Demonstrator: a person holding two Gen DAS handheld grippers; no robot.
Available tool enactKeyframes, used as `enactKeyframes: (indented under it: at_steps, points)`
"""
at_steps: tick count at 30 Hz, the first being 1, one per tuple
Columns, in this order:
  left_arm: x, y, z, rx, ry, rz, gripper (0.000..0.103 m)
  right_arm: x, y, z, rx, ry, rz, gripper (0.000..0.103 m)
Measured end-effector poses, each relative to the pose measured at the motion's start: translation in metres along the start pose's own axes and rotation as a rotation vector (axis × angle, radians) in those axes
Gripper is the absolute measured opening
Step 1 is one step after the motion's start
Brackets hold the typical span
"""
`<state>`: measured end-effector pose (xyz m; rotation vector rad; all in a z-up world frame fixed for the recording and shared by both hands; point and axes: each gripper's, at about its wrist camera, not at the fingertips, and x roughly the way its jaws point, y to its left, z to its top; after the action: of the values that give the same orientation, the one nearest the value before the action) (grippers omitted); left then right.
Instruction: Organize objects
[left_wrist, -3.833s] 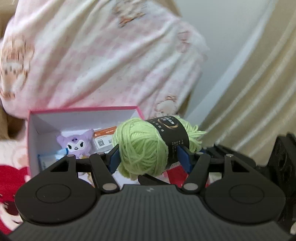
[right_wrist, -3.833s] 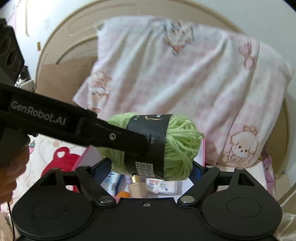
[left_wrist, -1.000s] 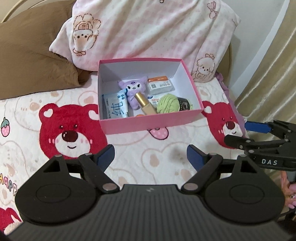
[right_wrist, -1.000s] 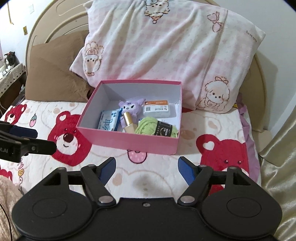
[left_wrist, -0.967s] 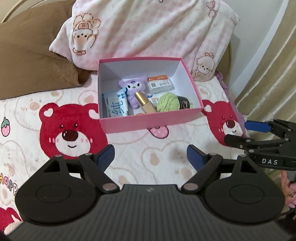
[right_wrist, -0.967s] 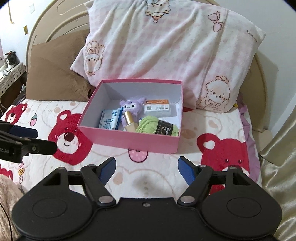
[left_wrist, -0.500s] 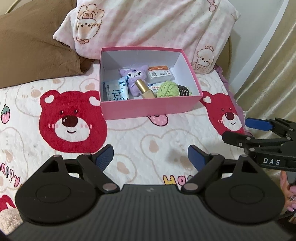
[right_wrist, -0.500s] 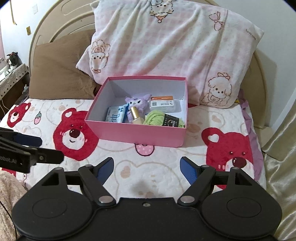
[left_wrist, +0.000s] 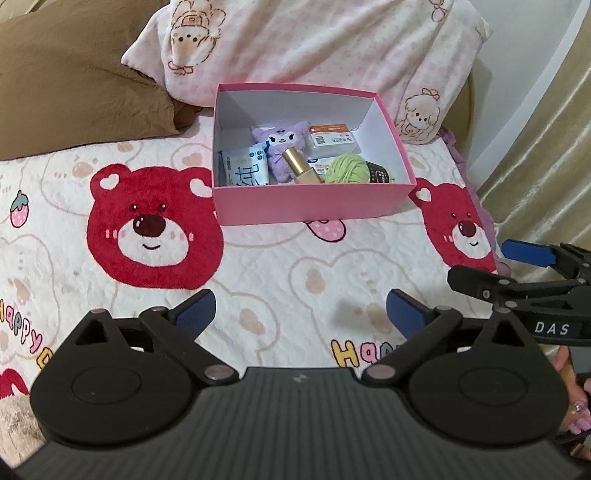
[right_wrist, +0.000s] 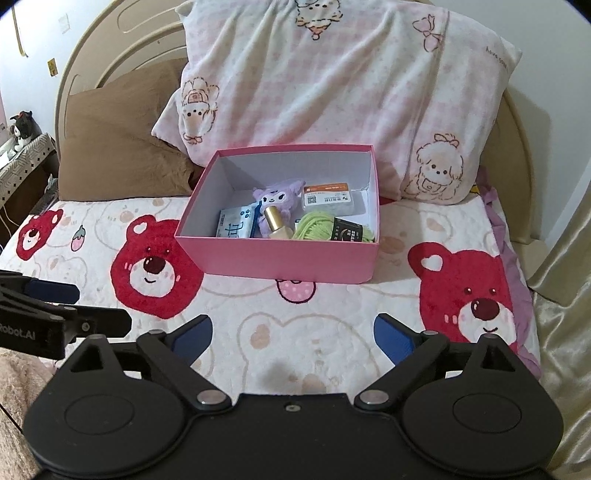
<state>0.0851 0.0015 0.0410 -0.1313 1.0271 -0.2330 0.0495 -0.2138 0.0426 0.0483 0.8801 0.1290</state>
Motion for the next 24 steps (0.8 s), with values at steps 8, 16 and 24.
enactKeyframes:
  at_steps: [8, 16, 24]
  points:
    - [0.0024, -0.0003, -0.0012, -0.019, 0.046, 0.072, 0.100, 0.0040, 0.0027, -0.0015, -0.001, 0.024, -0.030, 0.097]
    - [0.0047, -0.0001, -0.0025, -0.028, 0.093, 0.090, 0.100, 0.0063, -0.0003, -0.0029, 0.017, 0.050, -0.049, 0.097]
    - [0.0023, -0.0048, 0.0009, -0.003, 0.087, 0.118, 0.100, 0.0038, 0.0013, -0.0024, 0.009, 0.051, -0.069, 0.096]
